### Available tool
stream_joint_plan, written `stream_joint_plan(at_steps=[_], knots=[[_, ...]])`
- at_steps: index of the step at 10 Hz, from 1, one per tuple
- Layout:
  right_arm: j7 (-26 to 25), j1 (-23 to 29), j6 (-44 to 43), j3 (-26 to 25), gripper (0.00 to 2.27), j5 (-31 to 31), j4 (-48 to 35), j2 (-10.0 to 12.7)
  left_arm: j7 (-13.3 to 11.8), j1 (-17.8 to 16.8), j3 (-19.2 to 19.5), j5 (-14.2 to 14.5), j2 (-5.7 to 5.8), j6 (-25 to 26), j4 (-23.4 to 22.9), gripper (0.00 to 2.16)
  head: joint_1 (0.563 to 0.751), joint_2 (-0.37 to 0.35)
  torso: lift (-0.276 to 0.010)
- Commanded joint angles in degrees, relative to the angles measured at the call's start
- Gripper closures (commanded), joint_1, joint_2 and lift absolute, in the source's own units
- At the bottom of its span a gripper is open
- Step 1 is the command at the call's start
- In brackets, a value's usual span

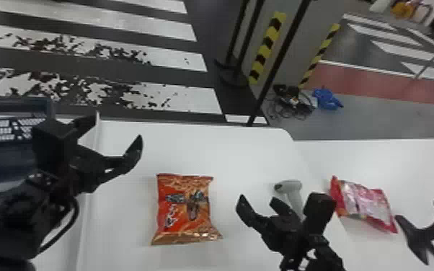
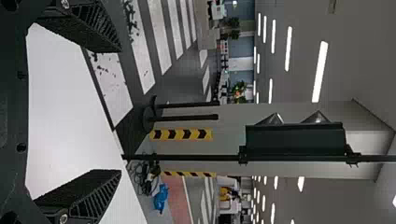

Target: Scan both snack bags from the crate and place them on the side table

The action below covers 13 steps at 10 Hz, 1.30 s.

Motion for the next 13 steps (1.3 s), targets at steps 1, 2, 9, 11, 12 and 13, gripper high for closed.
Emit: stream_joint_plan(at_steps=[1,2,9,11,12,13], knots=[[1.5,-0.5,8.9,-0.9,0.06,-2.9,-2.1,0.2,0.0,2.2,3.3,1.4,2.41,-2.6,-1.5,0.08,0.695,-0.313,-0.098],[2.8,-1.2,14.8,-2.0,0.06,-5.4,-2.8,0.2,0.0,3.7,5.8,2.9,3.73,-3.8,-2.3,0.08,0.695,-0.290,-0.098],[7.3,-9.9,48.8,-7.2,0.06,-14.8,-2.8,0.2,0.2,9.9,14.8,7.5,7.25,-9.3,-4.8,0.08,0.695,-0.034,-0.098],[8.2,-13.7,51.2,-7.2,0.06,-14.2,2.2,0.2,0.2,9.8,14.6,7.5,7.07,-9.6,-4.6,0.08,0.695,-0.023,-0.098],[8.4,-14.8,51.6,-7.0,0.06,-14.2,4.1,0.2,0.2,9.8,14.6,7.5,7.16,-9.6,-4.6,0.08,0.695,-0.018,-0.098],[8.5,-16.1,52.5,-6.7,0.06,-14.2,5.9,0.2,0.2,9.9,14.8,7.8,7.25,-10.0,-4.5,0.08,0.695,-0.013,-0.098]])
